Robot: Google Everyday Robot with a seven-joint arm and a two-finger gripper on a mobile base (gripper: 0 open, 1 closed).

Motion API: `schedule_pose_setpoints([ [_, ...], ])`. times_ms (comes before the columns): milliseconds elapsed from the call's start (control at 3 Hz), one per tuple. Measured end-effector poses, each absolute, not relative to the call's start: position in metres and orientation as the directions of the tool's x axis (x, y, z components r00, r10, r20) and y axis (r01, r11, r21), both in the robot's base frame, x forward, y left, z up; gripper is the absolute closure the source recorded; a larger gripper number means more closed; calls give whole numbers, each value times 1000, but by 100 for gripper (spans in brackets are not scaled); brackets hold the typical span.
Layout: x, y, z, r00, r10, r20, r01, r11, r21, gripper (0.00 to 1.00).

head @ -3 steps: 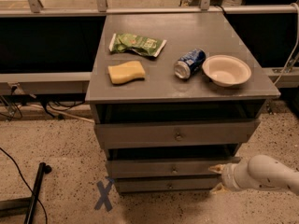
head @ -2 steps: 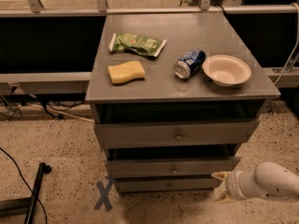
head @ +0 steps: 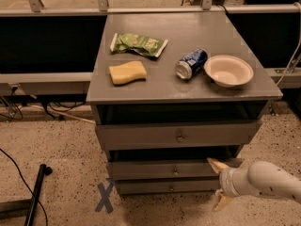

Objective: Open middle drawer

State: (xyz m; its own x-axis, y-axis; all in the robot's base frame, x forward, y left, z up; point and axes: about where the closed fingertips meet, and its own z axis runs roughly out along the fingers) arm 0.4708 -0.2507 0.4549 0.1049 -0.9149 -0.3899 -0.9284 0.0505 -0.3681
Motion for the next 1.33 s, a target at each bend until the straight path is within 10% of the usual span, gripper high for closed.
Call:
schedule_pose_setpoints([
  [667, 517, -243, 414, 64, -915, -399, -927, 93, -363, 1],
  [1333, 532, -244, 405, 41, -917, -396, -919, 121, -375, 45],
])
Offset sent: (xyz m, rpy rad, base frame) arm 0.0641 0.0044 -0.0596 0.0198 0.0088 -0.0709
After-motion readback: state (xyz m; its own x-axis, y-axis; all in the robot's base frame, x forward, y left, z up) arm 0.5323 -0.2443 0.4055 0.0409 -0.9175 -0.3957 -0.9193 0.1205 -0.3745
